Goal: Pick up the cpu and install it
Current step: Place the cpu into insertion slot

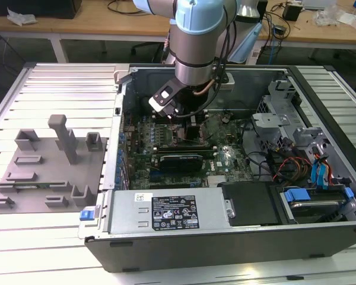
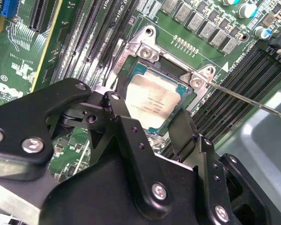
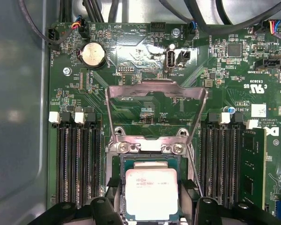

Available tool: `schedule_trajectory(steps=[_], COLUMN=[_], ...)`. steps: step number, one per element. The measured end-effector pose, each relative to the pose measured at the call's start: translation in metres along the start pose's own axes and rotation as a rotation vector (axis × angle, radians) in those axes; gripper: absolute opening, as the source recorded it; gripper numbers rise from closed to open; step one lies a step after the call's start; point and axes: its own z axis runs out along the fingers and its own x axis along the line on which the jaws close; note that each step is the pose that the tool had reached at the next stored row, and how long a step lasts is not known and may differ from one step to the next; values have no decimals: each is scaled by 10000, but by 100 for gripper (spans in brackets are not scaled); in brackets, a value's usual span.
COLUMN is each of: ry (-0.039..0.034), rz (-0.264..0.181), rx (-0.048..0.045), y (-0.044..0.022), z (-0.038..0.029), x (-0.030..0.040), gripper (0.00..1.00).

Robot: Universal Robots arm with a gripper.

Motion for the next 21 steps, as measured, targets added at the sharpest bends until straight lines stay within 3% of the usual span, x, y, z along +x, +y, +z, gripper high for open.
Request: schedule_trajectory(steps=[3, 5, 21], ry=[-3, -1, 0], rz=[0, 0, 0], rx=[1, 1, 0], y=[0, 0, 0], z=[-2, -3, -9], x=[0, 0, 0], gripper=[60, 53, 53])
